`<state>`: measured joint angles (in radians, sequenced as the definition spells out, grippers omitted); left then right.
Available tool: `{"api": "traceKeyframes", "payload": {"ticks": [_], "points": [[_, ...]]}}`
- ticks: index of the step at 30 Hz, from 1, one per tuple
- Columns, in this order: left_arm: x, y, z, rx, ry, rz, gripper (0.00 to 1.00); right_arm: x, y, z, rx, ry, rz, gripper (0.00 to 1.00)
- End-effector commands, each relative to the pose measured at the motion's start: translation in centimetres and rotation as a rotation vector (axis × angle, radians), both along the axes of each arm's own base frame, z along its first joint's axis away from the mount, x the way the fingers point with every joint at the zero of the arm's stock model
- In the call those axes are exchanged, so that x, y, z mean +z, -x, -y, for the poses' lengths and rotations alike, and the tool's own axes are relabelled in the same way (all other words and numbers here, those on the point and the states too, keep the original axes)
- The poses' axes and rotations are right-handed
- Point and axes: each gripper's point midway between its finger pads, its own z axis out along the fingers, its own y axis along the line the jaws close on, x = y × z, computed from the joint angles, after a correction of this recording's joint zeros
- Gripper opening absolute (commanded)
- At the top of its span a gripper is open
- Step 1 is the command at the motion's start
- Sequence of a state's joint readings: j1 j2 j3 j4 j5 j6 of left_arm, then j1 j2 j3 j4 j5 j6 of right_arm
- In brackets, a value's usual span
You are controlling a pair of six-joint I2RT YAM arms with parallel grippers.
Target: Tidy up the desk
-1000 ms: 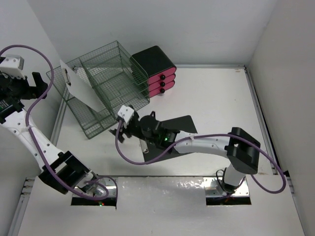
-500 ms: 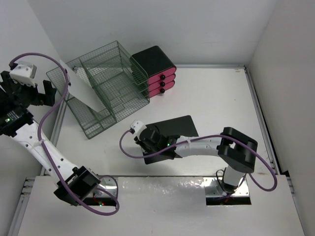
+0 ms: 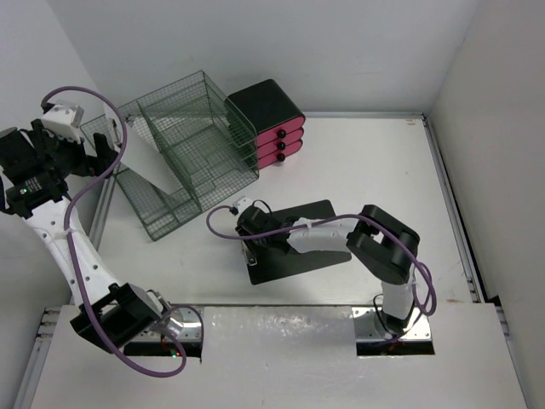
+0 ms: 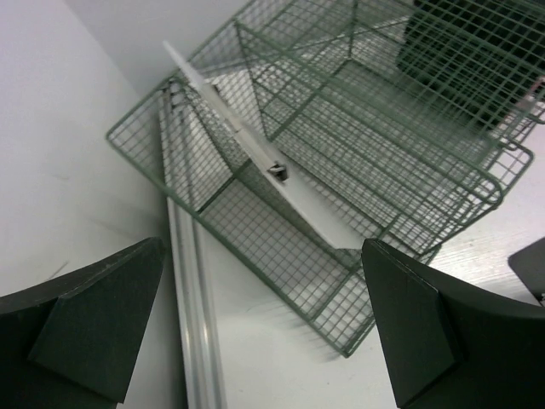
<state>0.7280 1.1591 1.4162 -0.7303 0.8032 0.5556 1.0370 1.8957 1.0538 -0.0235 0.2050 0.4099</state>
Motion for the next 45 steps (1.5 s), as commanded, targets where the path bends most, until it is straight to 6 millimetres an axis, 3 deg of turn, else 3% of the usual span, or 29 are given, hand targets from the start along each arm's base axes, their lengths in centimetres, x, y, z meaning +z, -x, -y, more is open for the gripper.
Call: {"api": "traceKeyframes", "payload": {"ticks": [1,5,7,8,11,14,16,18,19,22,24,30,34,38,39,43,45], "points": [[0.5,-0.8,0.6,0.000,-0.007,0.021,1.00,1.5,-0.3,-2.1,0.019,-0.035,-0.022,0.35],[0.4,-1.1,0.6,0.003,0.001,0.016,1.00,-0.3,0.2,-1.4,0.040,0.039,-0.068,0.32],[0.5,-1.0,0.7,0.003,0.003,0.012,1.00,-1.5,0.7,-0.6,0.050,0.066,-0.124,0.25],[0.5,-1.0,1.1,-0.008,0.007,0.009,1.00,-1.6,0.9,-0.6,0.056,0.044,-0.157,0.15],[0.4,-1.0,2.1,-0.045,0.010,0.003,1.00,-2.0,1.0,-0.2,0.056,0.023,-0.209,0.02],[0.2,-1.5,3.3,-0.079,0.020,-0.001,1.00,-1.7,0.8,0.4,0.057,0.005,-0.241,0.00],[-0.4,-2.1,3.4,-0.069,0.009,-0.012,1.00,-1.0,0.4,0.7,0.054,-0.022,-0.241,0.00],[-1.2,-2.7,5.0,-0.102,-0.011,-0.038,1.00,0.1,0.7,0.0,0.090,-0.084,-0.267,0.00],[-1.6,-2.6,6.0,-0.132,-0.022,-0.050,1.00,1.2,0.7,-0.4,0.107,-0.120,-0.265,0.00],[-2.5,-2.3,11.2,-0.315,-0.094,-0.071,1.00,3.0,0.9,-0.8,0.143,-0.217,-0.281,0.00],[-2.7,-1.7,12.4,-0.354,-0.104,-0.092,1.00,2.6,0.6,0.1,0.133,-0.215,-0.275,0.00],[-2.6,-2.5,12.1,-0.315,-0.118,-0.092,1.00,1.6,-0.9,2.3,0.109,-0.080,-0.164,0.00],[-3.1,-2.1,13.5,-0.384,-0.158,-0.101,1.00,3.1,-0.3,2.3,0.167,-0.118,-0.160,0.00],[-4.9,-0.6,16.4,-0.538,-0.237,-0.144,1.00,8.4,-1.5,2.2,0.173,-0.259,-0.167,0.00],[-5.2,-0.2,18.0,-0.605,-0.271,-0.143,1.00,9.1,-1.5,2.2,0.184,-0.290,-0.180,0.00],[-7.4,3.3,23.2,-0.911,-0.375,-0.135,1.00,9.6,-2.7,3.6,0.155,-0.345,-0.225,0.00],[-8.5,4.1,24.7,-1.025,-0.420,-0.097,1.00,9.9,-2.8,4.0,0.137,-0.381,-0.254,0.00]]}}
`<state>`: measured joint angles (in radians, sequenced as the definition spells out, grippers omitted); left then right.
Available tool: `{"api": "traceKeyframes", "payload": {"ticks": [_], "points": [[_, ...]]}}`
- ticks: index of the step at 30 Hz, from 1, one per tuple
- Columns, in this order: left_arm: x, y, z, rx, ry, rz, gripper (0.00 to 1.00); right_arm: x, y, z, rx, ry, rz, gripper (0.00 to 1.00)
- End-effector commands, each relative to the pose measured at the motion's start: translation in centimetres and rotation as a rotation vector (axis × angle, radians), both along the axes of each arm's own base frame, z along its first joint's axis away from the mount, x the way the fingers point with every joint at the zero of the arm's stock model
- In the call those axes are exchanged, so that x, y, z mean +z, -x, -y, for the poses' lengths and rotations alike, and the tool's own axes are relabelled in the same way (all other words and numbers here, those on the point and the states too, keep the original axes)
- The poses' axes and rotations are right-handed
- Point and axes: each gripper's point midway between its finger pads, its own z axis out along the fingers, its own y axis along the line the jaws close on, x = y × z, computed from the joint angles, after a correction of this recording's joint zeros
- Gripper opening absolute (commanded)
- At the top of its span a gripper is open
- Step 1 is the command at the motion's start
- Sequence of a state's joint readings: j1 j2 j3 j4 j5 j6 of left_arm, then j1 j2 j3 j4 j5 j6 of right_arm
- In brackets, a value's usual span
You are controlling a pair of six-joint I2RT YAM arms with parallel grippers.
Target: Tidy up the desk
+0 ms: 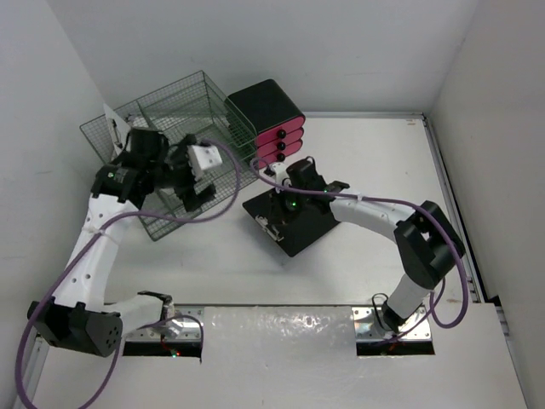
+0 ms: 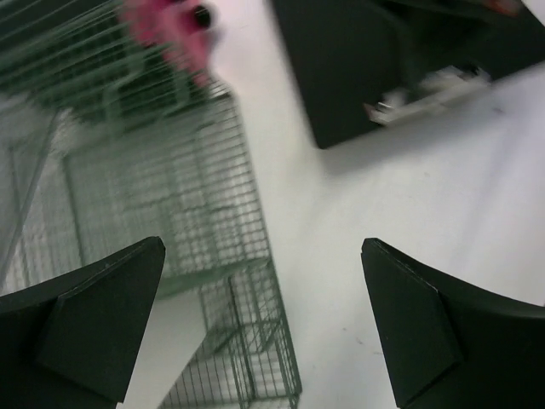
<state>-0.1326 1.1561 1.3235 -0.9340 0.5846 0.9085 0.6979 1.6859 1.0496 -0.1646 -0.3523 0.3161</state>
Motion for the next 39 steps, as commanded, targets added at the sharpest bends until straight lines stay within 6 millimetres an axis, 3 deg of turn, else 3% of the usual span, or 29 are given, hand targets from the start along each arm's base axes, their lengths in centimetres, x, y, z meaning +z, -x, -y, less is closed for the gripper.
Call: {"api": "traceKeyframes", "payload": {"ticks": [1,4,5,7,8,9,11,13,18,22,28,31,32,36,39], "points": [[-1.4,2.4,2.3,-0.243,-0.055,0.073,1.00,2.5,0.1,-0.6,0.020,-0.106,-0.038,0.00],[-3.9,1.6,3.5,-0.263,-0.103,0.109,1.00,3.7,-0.8,-0.2,0.003,-0.120,-0.021,0.00],[-4.6,2.0,5.1,-0.283,-0.110,0.108,1.00,4.0,-0.9,-0.1,-0.001,-0.119,-0.018,0.00],[-6.4,0.4,5.7,-0.208,-0.200,0.196,1.00,4.7,-1.1,0.1,-0.003,-0.122,-0.021,0.00],[-6.8,1.2,7.8,-0.249,-0.212,0.228,1.00,5.3,-1.3,-0.1,-0.001,-0.132,-0.018,0.00],[-7.2,0.2,7.8,-0.200,-0.244,0.310,1.00,5.5,-1.4,0.0,-0.002,-0.132,-0.024,0.00],[-7.7,0.2,9.1,-0.215,-0.256,0.384,1.00,6.0,-1.5,0.0,-0.001,-0.128,-0.023,0.00],[-7.0,-0.8,9.5,-0.189,-0.238,0.417,1.00,6.2,-1.8,0.0,-0.003,-0.123,-0.016,0.00],[-9.3,-1.8,10.8,-0.224,-0.236,0.447,0.97,6.4,-2.0,0.2,-0.016,-0.133,-0.012,0.00],[-9.2,-3.7,11.3,-0.184,-0.238,0.507,0.96,6.7,-2.0,0.1,-0.013,-0.141,-0.012,0.00],[-12.4,-2.2,12.0,-0.341,-0.305,0.424,0.91,7.7,-2.4,0.0,-0.020,-0.150,0.017,0.00],[-13.0,-1.7,12.4,-0.377,-0.299,0.402,0.85,7.6,-2.6,0.1,-0.026,-0.140,0.022,0.00],[-13.2,-1.8,12.6,-0.379,-0.301,0.391,0.77,7.6,-2.6,0.1,-0.024,-0.143,0.023,0.00],[-14.3,-1.7,13.1,-0.413,-0.307,0.355,0.65,7.8,-2.8,-0.4,-0.023,-0.166,0.013,0.00],[-15.2,-1.6,13.4,-0.427,-0.316,0.327,0.49,8.2,-2.9,-0.6,-0.021,-0.174,0.018,0.00]]}}
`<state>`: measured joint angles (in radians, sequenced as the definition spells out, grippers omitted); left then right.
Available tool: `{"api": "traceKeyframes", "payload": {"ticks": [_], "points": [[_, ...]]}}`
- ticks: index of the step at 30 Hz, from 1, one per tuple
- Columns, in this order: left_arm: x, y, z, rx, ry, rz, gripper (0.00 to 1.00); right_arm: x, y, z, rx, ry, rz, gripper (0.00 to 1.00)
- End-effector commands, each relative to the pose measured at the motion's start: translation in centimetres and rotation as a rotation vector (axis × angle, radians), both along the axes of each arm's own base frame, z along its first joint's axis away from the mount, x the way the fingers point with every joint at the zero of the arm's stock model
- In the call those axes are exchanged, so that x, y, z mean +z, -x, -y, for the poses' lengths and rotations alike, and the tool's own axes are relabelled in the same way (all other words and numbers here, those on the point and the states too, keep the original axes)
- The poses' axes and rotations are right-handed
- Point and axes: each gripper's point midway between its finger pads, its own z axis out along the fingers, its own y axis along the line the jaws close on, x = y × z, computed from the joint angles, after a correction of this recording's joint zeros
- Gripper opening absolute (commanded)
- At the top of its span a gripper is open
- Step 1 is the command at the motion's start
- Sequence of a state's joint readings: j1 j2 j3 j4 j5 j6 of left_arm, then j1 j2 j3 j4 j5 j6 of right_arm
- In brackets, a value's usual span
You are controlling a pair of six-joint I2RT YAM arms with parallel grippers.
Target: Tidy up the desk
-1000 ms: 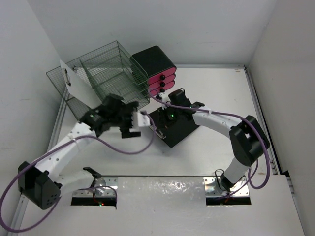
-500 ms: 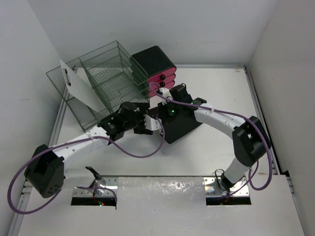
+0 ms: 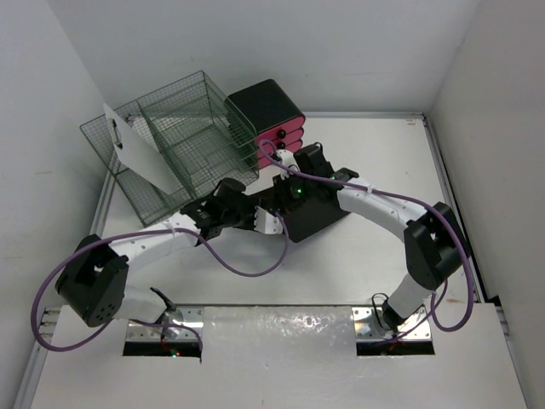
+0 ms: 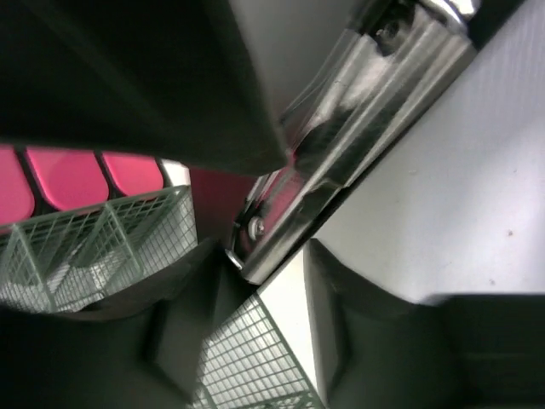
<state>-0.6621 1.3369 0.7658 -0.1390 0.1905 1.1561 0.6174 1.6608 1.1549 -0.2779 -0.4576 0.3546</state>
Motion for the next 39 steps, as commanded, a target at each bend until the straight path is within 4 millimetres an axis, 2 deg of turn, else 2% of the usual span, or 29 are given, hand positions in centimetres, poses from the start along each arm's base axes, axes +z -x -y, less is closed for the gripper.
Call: {"api": "traceKeyframes", "payload": {"ticks": [1,2,3,7,9,10,11,12,13,14,15,16,17,20,21,23,24,27,29,30,34,36,39], "points": [[0.8,-0.1,1.5,-0.045,0.023,-0.002,0.39,4.1,-1.4,-1.3,0.006,-0.093,0.081,0.00],[0.8,-0.2,1.5,-0.042,0.022,-0.009,0.25,4.2,-1.4,-1.3,0.010,-0.094,0.086,0.00],[1.1,-0.3,1.7,-0.027,0.039,-0.013,0.00,4.2,-1.3,-1.3,0.012,-0.093,0.088,0.00],[1.9,-0.1,1.3,-0.027,0.028,-0.015,0.00,4.8,-1.6,-0.7,0.022,-0.086,0.127,0.01],[1.9,0.4,1.0,-0.060,0.007,-0.012,0.00,6.2,-2.5,0.4,0.019,-0.063,0.190,0.25],[2.1,0.8,0.8,-0.072,-0.001,-0.014,0.00,8.2,-3.3,2.1,-0.014,-0.059,0.250,0.34],[2.2,1.1,0.9,-0.091,0.006,-0.019,0.00,8.8,-4.1,4.0,-0.044,-0.010,0.317,0.49],[2.3,1.2,0.8,-0.099,0.008,-0.017,0.00,9.7,-4.7,5.4,-0.078,0.002,0.378,0.57],[2.8,1.4,0.8,-0.111,0.017,-0.019,0.00,13.2,-5.7,7.6,-0.146,-0.020,0.511,0.65],[3.1,1.5,0.9,-0.126,0.036,-0.032,0.00,12.3,-6.2,10.0,-0.197,0.054,0.575,0.77],[3.4,1.5,0.9,-0.129,0.046,-0.039,0.00,13.0,-6.4,11.3,-0.230,0.073,0.633,0.81],[3.9,1.6,1.2,-0.145,0.064,-0.059,0.00,15.5,-6.4,13.2,-0.247,0.094,0.770,0.83],[4.2,1.5,1.2,-0.150,0.077,-0.069,0.00,14.6,-5.9,13.9,-0.231,0.131,0.802,0.84],[5.3,0.6,0.6,-0.134,0.112,-0.089,0.00,16.0,-2.4,12.5,-0.012,0.066,0.932,0.88],[6.1,-0.1,0.4,-0.119,0.122,-0.082,0.00,16.5,-0.8,11.4,0.084,0.004,0.946,0.88],[6.0,-0.4,-0.1,-0.109,0.129,-0.118,0.00,16.5,1.3,10.9,0.212,-0.003,0.971,0.87],[6.7,-0.8,0.0,-0.109,0.144,-0.116,0.00,16.0,1.9,10.9,0.251,0.002,0.969,0.87],[6.5,-1.2,-0.2,-0.106,0.152,-0.161,0.00,12.7,3.6,11.0,0.378,0.046,0.923,0.86],[6.4,-1.5,-0.2,-0.101,0.147,-0.168,0.00,11.8,4.0,10.6,0.397,0.051,0.878,0.85],[6.4,-1.7,-0.1,-0.099,0.148,-0.171,0.00,10.8,4.6,9.6,0.436,0.055,0.852,0.85],[6.4,-1.8,0.3,-0.100,0.151,-0.198,0.00,8.1,4.4,8.9,0.497,0.173,0.843,0.85],[6.5,-2.1,0.2,-0.090,0.149,-0.201,0.00,8.2,4.8,8.9,0.509,0.169,0.839,0.84],[6.9,-2.1,0.3,-0.093,0.148,-0.200,0.00,8.7,3.6,9.2,0.443,0.188,0.901,0.85]]}}
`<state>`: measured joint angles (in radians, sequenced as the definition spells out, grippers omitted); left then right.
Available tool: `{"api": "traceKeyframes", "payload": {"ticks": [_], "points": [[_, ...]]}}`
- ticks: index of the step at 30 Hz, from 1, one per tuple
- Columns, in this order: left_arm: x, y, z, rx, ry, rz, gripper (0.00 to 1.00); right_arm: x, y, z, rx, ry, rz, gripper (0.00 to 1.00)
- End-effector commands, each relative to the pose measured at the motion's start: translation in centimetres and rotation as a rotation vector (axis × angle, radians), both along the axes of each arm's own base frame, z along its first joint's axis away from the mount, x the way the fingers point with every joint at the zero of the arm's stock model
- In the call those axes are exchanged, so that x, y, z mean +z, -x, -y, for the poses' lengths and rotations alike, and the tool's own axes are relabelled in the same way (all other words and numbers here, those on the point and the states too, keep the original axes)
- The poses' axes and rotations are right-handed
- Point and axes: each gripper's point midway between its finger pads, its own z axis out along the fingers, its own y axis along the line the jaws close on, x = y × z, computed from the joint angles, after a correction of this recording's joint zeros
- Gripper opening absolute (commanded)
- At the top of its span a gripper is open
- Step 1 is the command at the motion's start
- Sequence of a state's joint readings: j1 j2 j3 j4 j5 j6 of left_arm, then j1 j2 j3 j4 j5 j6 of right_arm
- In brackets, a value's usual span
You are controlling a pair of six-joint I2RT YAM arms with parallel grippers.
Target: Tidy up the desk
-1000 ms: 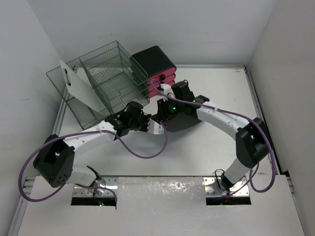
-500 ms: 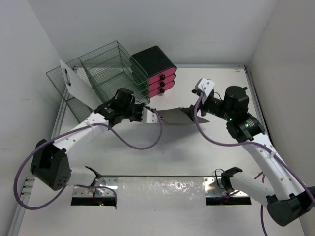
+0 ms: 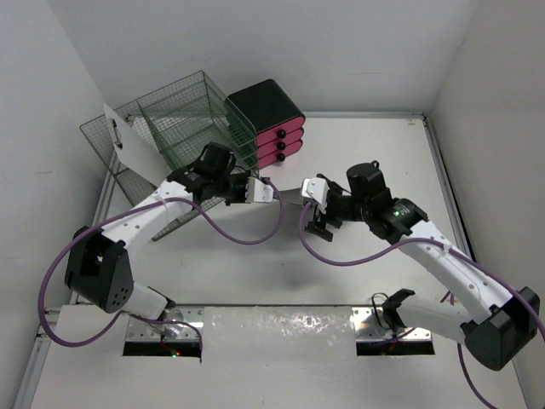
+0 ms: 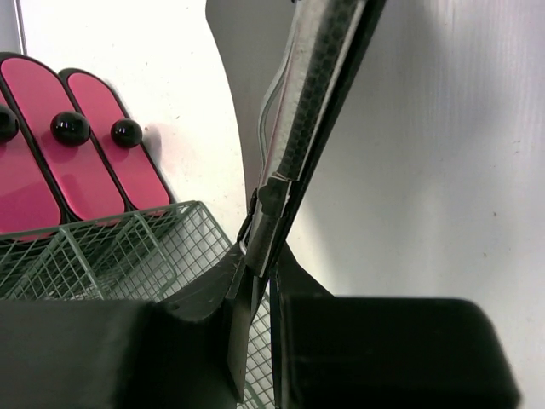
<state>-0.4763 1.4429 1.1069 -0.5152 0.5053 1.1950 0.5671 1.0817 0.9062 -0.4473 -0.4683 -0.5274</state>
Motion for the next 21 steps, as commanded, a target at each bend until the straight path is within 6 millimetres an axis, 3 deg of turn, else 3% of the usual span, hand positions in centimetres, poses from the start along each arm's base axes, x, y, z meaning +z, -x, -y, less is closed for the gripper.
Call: {"api": "traceKeyframes", "payload": {"ticks": [1,3,4,5,6,7,9,10,12,15,17,18,19,21], "points": [[2.3,0.0,0.9,-0.028,0.055,0.009,0.00,0.4,-1.7,0.8,-0.058,0.012,0.110,0.85],[2.6,-0.1,1.1,-0.035,0.055,0.000,0.00,0.0,-3.4,0.8,-0.120,0.003,0.155,0.85],[2.7,-0.2,1.1,-0.035,0.054,-0.001,0.00,-2.2,-3.8,0.8,-0.124,0.032,0.138,0.84],[2.9,-0.4,1.2,-0.033,0.053,-0.003,0.00,-2.8,-4.2,0.7,-0.127,0.034,0.148,0.82],[2.9,-0.4,1.3,-0.032,0.054,-0.009,0.00,-2.2,-5.3,0.0,-0.129,-0.009,0.200,0.80],[3.0,-0.4,1.3,-0.029,0.058,-0.015,0.00,-3.4,-5.6,-0.3,-0.131,-0.008,0.193,0.79],[3.0,-0.3,1.6,-0.037,0.064,-0.027,0.00,-2.4,-6.9,-1.1,-0.134,-0.067,0.237,0.72],[3.1,-0.2,1.6,-0.037,0.067,-0.029,0.00,-2.8,-7.3,-1.4,-0.133,-0.077,0.219,0.66],[3.1,0.0,1.7,-0.043,0.074,-0.035,0.00,-2.6,-7.7,-1.6,-0.126,-0.125,0.182,0.44],[3.1,0.3,1.6,-0.039,0.076,-0.040,0.00,-3.4,-8.1,-1.4,-0.155,-0.116,0.151,0.00],[3.8,-0.4,1.7,0.022,0.101,-0.052,0.02,-3.2,-8.0,-1.0,-0.181,-0.127,0.152,0.00],[4.1,-0.9,1.5,0.078,0.096,-0.053,0.11,-3.1,-7.9,-0.8,-0.211,-0.144,0.135,0.00],[5.3,-1.5,1.7,0.148,0.130,-0.080,0.48,-3.2,-8.0,0.0,-0.263,-0.139,0.135,0.00],[7.0,-1.6,1.6,0.210,0.152,-0.114,0.99,-2.2,-7.6,0.8,-0.325,-0.177,0.131,0.00]]}}
